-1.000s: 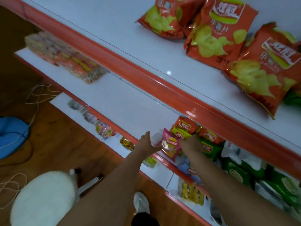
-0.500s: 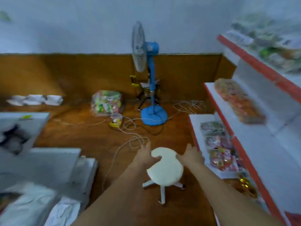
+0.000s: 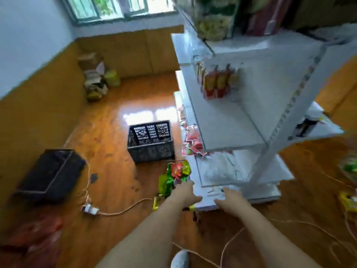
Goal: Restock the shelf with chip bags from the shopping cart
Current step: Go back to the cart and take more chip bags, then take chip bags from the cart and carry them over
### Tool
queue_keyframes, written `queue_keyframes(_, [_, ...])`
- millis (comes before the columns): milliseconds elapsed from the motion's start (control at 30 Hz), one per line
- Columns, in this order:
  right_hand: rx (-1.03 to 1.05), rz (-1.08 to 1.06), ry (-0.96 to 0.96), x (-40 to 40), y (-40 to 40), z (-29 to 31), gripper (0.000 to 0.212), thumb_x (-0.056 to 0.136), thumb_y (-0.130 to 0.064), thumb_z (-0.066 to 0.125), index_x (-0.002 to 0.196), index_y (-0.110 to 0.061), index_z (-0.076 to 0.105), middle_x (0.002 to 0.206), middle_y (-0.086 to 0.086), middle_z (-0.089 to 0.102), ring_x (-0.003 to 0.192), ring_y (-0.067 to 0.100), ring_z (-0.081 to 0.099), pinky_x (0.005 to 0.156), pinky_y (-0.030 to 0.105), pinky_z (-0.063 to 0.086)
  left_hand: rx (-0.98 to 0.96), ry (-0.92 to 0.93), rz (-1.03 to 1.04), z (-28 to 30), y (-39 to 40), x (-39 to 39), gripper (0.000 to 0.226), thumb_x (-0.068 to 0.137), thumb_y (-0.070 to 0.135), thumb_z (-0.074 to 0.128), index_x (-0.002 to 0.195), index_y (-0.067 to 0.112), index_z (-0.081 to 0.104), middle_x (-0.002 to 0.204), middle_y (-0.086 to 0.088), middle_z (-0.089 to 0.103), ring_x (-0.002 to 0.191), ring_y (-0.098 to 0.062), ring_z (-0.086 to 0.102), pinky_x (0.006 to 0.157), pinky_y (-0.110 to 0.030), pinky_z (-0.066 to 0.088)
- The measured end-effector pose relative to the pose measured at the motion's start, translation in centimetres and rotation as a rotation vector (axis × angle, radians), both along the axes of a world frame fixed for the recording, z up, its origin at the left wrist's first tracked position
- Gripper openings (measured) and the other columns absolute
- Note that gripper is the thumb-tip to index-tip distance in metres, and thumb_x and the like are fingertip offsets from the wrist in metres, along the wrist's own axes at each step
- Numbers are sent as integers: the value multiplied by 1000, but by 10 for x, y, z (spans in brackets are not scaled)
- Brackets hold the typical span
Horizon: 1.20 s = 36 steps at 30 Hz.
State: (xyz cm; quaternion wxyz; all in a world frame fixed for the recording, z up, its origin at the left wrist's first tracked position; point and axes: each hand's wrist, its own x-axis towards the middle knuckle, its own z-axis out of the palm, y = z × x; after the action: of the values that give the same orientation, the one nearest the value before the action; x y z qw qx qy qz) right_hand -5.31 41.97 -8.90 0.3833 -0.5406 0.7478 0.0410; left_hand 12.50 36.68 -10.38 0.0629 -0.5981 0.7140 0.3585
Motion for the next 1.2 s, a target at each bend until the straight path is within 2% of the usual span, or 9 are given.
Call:
queue_keyframes(133, [-14, 82, -68, 56, -47, -34, 65, 87, -38, 60, 143, -12, 40, 148, 11, 44, 136, 23, 42, 109, 32, 37, -9, -14, 150, -21, -30, 68, 58, 82, 46, 68, 130, 17, 52, 129, -13, 58, 120, -35, 55, 95, -38, 47])
queue_keyframes(333, [38, 79, -15, 110, -141, -109, 69, 90, -40, 59, 146, -10, 30, 145, 15, 39, 136, 31, 38, 108, 36, 35, 109, 8, 300, -111, -123, 118, 65, 85, 42, 65, 141, 15, 44, 135, -16, 50, 126, -34, 49, 106, -39, 42])
queue_keyframes(500, [65, -30, -31, 120, -234, -199, 76, 91, -38, 58, 150, -9, 21, 151, 13, 33, 140, 29, 34, 110, 35, 32, 160, 121, 351, -200, -211, 121, 52, 87, 34, 64, 133, 14, 48, 128, -11, 56, 119, -30, 56, 96, -35, 47])
queue_keyframes(567, [62, -86, -28, 118, -266, -238, 76, 89, -36, 59, 150, -9, 22, 151, 13, 35, 139, 28, 35, 110, 35, 32, 150, 171, 376, -238, -243, 113, 48, 88, 33, 64, 131, 15, 50, 126, -9, 59, 116, -28, 59, 92, -35, 48])
queue_keyframes(767, [47, -258, -11, 107, -329, -356, 81, 86, -36, 63, 150, -9, 23, 152, 13, 34, 139, 29, 37, 110, 40, 35, 173, 228, 359, -367, -309, 71, 52, 87, 36, 59, 134, 19, 46, 121, -8, 62, 111, -29, 62, 90, -40, 53])
queue_keyframes(867, [19, -283, -15, 100, -348, -412, 78, 75, -45, 63, 140, -12, 35, 137, 15, 50, 125, 33, 51, 98, 43, 48, 205, 205, 332, -417, -321, 51, 60, 87, 37, 62, 138, 15, 39, 122, -13, 61, 111, -35, 61, 87, -40, 51])
queue_keyframes(967, [2, -283, -6, 100, -359, -439, 60, 78, -35, 67, 128, -13, 44, 116, 13, 62, 107, 33, 60, 80, 37, 50, 256, 134, 312, -451, -328, 38, 76, 88, 36, 62, 148, 7, 25, 125, -18, 60, 114, -38, 60, 88, -42, 50])
queue_keyframes(1067, [-12, -300, 9, 101, -364, -443, 34, 82, -29, 65, 111, -16, 57, 102, 11, 66, 97, 32, 61, 68, 30, 38, 266, 123, 340, -457, -335, 35, 64, 90, 27, 59, 143, 4, 32, 123, -21, 61, 113, -40, 59, 89, -41, 48])
queue_keyframes(1200, [-43, -330, -22, 109, -366, -417, 28, 85, -28, 61, 109, -14, 58, 100, 13, 66, 95, 32, 60, 68, 29, 36, 253, 167, 378, -427, -339, 46, 41, 93, 15, 50, 132, 6, 43, 120, -22, 62, 109, -41, 59, 87, -41, 48])
